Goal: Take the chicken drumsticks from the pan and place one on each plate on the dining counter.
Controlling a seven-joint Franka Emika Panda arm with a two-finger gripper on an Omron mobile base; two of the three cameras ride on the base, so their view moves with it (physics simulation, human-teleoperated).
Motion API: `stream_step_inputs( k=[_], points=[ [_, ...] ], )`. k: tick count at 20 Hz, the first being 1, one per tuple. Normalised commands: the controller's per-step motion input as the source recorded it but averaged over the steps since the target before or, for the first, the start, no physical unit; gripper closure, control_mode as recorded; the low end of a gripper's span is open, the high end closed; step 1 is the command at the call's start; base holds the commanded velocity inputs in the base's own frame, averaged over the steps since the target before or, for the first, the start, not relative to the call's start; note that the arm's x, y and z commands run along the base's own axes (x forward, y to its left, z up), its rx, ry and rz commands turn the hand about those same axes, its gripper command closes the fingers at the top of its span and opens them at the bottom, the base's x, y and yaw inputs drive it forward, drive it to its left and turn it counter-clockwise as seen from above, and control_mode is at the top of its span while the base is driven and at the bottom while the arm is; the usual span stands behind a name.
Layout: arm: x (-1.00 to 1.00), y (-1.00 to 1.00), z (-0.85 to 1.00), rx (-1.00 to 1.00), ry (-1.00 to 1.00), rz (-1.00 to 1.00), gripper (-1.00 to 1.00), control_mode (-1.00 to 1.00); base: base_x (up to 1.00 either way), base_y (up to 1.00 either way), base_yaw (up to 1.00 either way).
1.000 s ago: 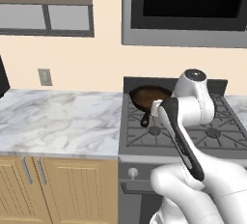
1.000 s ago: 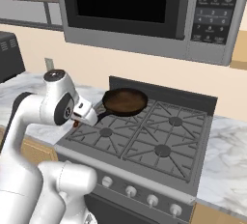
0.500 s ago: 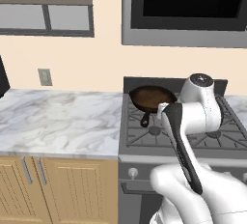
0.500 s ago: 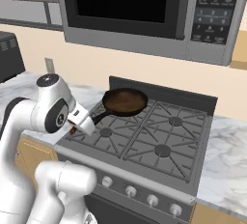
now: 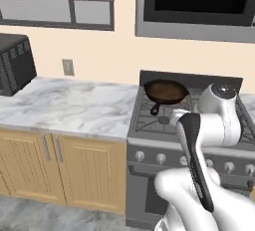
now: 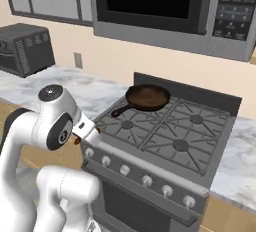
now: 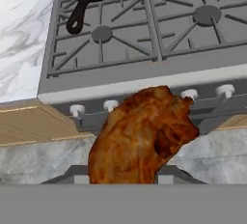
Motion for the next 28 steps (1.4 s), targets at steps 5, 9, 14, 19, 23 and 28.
stream_step_inputs(
  k=[5,9,14,19,23,28],
  points=[
    [0.00,0.00,0.00,0.00,0.00,0.00,1.00,1.00,-0.27,-0.05,0.75],
    [0.00,0.00,0.00,0.00,0.00,0.00,1.00,1.00,0.00,0.00,0.88],
    [0.00,0.00,0.00,0.00,0.00,0.00,1.00,1.00,0.00,0.00,0.89],
    [0.00,0.00,0.00,0.00,0.00,0.00,1.00,1.00,0.00,0.00,0.88],
    [0.00,0.00,0.00,0.00,0.00,0.00,1.00,1.00,0.00,0.00,0.79],
    [0.00,0.00,0.00,0.00,0.00,0.00,1.00,1.00,0.00,0.00,0.74]
  ],
)
